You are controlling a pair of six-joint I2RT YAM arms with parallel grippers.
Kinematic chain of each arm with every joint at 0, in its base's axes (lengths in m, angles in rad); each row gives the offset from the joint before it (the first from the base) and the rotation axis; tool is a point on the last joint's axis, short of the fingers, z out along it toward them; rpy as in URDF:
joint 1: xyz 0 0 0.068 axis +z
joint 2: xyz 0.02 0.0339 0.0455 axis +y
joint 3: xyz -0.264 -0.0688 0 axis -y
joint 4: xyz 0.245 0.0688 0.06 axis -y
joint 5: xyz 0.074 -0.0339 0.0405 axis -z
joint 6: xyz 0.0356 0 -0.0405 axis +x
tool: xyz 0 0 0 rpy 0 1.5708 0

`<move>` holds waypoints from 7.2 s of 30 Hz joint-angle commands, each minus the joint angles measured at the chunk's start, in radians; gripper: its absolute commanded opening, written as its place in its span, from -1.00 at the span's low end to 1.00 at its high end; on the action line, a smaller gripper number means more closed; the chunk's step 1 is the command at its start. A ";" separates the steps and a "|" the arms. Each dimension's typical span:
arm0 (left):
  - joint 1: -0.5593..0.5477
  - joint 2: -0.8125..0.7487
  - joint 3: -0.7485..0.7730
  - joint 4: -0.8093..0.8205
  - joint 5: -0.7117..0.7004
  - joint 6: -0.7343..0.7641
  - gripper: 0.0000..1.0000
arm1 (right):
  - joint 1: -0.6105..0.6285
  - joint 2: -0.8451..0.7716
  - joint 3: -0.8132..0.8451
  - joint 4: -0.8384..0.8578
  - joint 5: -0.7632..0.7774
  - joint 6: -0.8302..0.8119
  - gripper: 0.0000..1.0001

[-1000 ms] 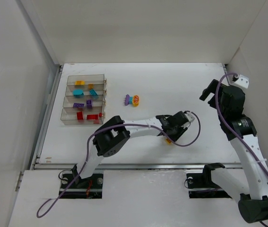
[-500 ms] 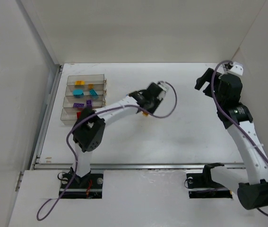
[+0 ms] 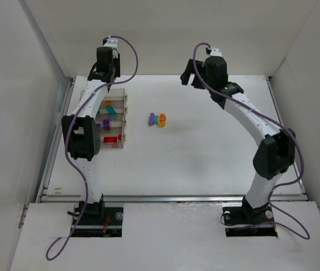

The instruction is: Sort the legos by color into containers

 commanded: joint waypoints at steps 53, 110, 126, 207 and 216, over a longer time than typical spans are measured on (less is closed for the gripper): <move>-0.080 -0.128 -0.174 -0.157 0.467 0.583 0.91 | -0.013 0.120 0.112 -0.088 -0.291 -0.253 0.98; -0.296 0.149 -0.245 -0.301 0.519 1.183 -0.53 | -0.074 0.052 -0.026 -0.111 -0.492 -0.310 0.98; -0.307 -0.059 -0.225 -0.085 0.556 0.677 -1.00 | -0.209 0.098 0.078 -0.071 -0.719 -0.144 0.98; -0.361 -0.230 -0.363 -0.095 0.462 0.521 -1.00 | -0.181 0.292 0.134 0.062 -1.017 0.106 -1.00; -0.351 -0.221 -0.498 -0.077 0.430 0.502 -1.00 | -0.235 0.203 -0.002 0.062 -0.765 0.061 -1.00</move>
